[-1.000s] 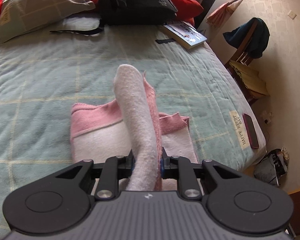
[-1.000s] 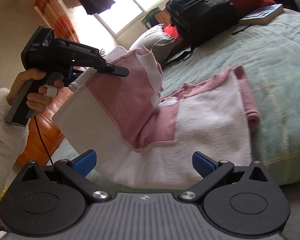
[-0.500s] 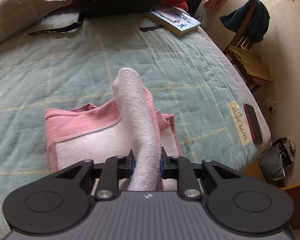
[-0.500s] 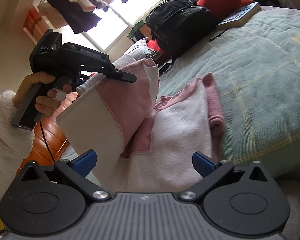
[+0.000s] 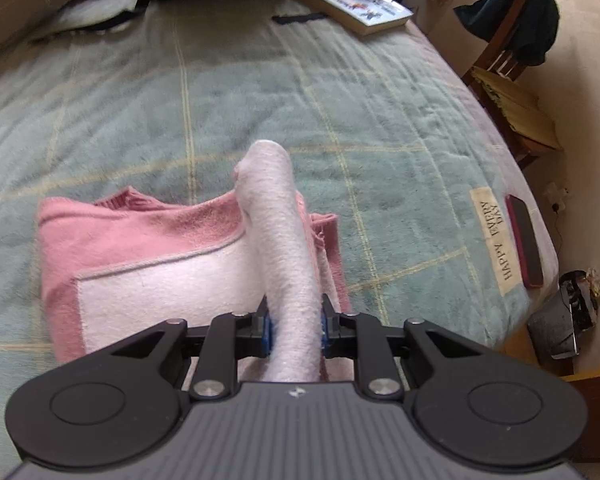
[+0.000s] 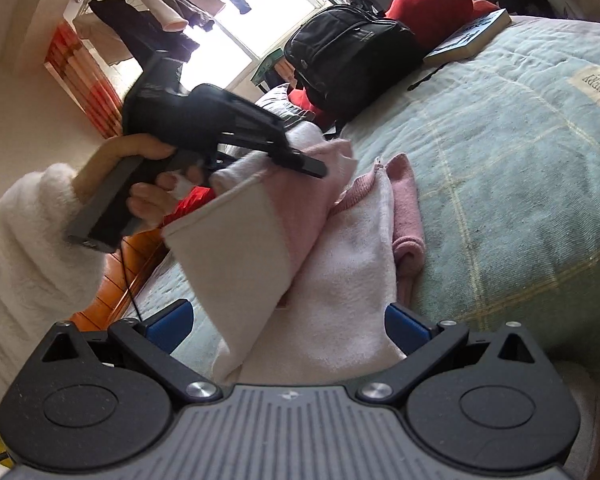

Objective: Fold clothes
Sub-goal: 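Lay the folded half down and open the left gripper, then move the right gripper to the folded sweater's end and close on it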

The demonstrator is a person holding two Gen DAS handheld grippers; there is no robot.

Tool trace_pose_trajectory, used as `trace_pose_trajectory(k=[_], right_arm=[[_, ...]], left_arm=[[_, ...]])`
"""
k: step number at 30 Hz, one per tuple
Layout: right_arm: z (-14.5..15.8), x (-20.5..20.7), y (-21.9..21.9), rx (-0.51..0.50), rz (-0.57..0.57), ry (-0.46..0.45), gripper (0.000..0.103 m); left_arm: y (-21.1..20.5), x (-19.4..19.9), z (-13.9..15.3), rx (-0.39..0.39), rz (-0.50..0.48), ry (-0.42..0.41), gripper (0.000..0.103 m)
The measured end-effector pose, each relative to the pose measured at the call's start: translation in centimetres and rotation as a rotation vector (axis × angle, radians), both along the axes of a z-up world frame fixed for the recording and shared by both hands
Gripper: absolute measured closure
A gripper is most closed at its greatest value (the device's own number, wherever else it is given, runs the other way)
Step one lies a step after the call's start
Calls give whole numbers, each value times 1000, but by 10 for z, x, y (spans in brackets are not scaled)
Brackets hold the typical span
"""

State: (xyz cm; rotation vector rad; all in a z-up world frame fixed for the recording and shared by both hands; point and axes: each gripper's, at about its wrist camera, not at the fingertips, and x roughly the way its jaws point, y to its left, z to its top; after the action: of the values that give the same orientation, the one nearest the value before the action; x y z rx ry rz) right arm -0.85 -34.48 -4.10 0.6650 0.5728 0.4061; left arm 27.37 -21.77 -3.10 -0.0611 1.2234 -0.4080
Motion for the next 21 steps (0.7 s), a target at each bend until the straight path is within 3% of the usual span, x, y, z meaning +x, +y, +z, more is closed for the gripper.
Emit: trace_pose_trajectory(k=[7,14,18,21], right_arm=[[-4,0,-1,-17,-10,24,0],[-5,3,3,-29,-6,43,0],[-7,4,7,-39,10,53,0],[-9,2,9,-30,25,54,0]], left_arm=[[-23,-1,-20,43,-37,30,78],[-29,-15,-8,-58,-111,39,72],[-24,-30,7,-66,-170,-33,55],[-12,-44,15,-22,-202,-120,48]])
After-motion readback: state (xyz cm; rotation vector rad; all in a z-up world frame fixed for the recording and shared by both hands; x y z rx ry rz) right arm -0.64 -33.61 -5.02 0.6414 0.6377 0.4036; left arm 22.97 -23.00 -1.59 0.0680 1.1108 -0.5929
